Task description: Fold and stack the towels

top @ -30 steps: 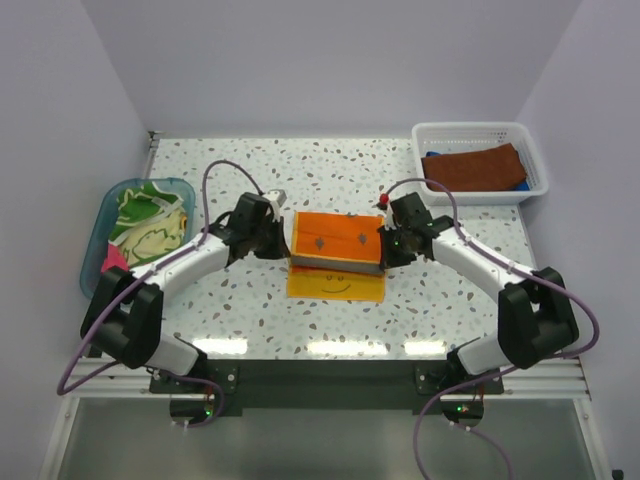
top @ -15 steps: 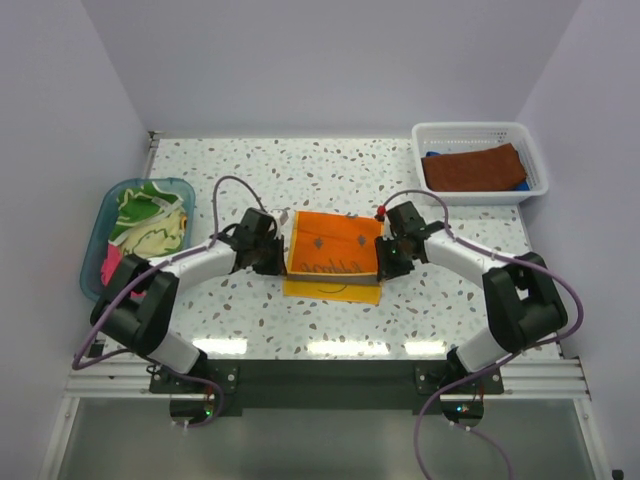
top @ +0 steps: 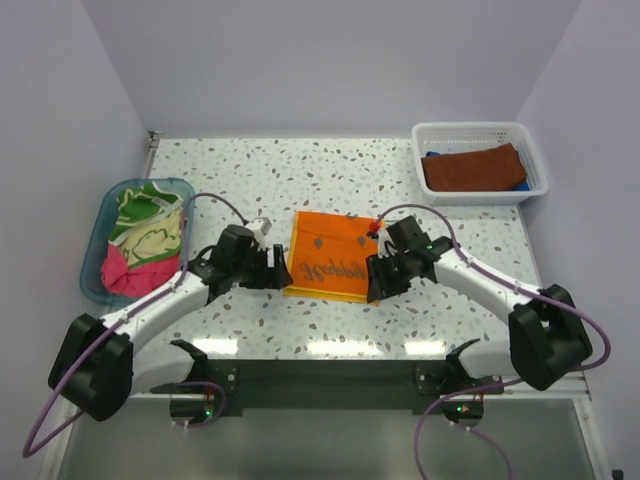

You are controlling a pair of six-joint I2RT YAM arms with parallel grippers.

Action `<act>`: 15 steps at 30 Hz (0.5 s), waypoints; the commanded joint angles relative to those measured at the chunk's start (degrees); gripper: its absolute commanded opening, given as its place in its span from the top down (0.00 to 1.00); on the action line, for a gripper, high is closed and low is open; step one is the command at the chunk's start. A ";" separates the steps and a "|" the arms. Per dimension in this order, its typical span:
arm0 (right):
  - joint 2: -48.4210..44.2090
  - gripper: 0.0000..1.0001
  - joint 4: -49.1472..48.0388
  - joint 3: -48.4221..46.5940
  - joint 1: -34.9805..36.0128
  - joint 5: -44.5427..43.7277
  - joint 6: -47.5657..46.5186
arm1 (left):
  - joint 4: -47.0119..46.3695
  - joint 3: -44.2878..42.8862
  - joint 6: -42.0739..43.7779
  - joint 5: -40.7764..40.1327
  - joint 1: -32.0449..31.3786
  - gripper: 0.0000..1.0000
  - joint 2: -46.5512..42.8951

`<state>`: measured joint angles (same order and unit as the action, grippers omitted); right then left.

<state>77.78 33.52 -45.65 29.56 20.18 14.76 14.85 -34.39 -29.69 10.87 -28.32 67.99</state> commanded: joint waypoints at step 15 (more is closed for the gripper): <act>-3.16 0.60 -11.72 3.45 -0.03 -15.79 14.59 | 1.67 -7.17 -8.89 -7.70 -3.85 0.41 8.03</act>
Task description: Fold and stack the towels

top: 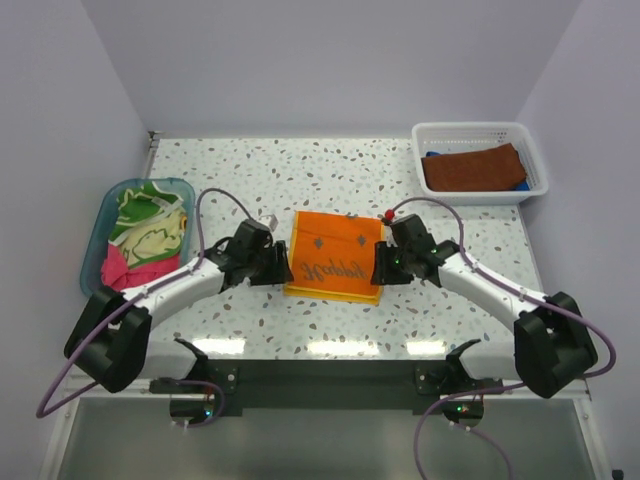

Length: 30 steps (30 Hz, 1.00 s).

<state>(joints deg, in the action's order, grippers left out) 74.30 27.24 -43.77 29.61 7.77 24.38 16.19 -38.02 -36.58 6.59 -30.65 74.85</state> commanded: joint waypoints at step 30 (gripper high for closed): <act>3.57 0.75 -10.02 6.77 -0.07 -2.32 12.01 | 2.71 -7.33 -5.78 -10.28 -8.46 0.44 9.88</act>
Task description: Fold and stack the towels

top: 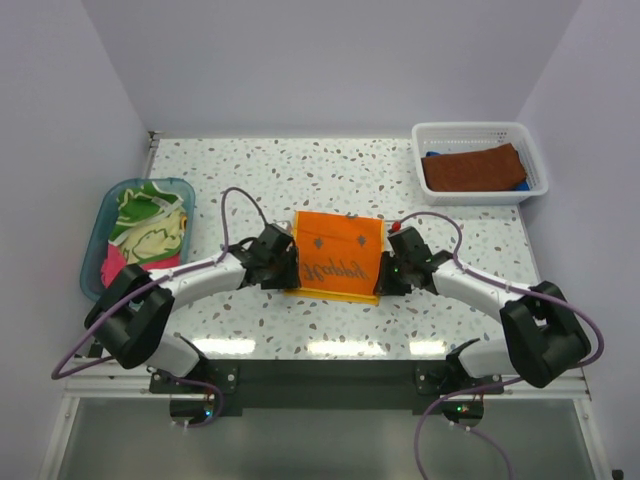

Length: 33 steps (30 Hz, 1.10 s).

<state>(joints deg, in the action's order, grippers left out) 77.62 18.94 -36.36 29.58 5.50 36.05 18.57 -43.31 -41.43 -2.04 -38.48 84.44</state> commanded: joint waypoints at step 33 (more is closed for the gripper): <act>0.16 1.00 -1.01 -2.49 0.04 1.45 -1.34 | 3.23 -6.35 -0.49 -5.42 -2.39 0.96 4.41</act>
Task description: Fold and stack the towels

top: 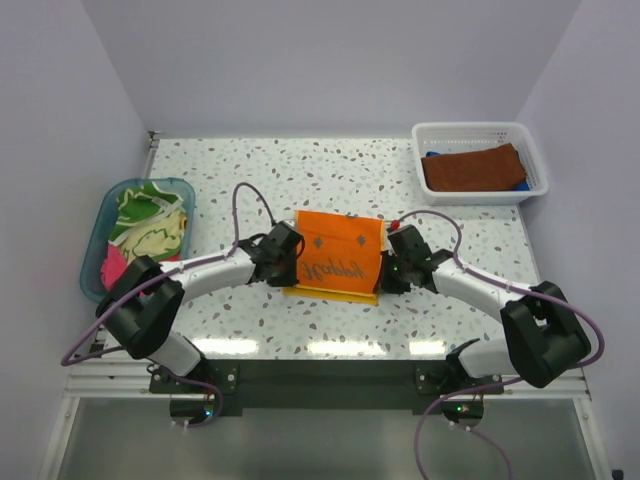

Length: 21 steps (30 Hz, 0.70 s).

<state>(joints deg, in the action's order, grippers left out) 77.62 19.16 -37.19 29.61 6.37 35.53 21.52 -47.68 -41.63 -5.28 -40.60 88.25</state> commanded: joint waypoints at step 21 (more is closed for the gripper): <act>-4.94 1.00 7.30 -4.22 0.19 4.26 -2.92 | 10.48 -4.71 2.78 -4.92 -0.53 1.00 -4.32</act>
<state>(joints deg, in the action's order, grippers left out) 73.32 25.96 -43.51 29.61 8.36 32.38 31.31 -54.35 -39.81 -9.80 -40.71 84.58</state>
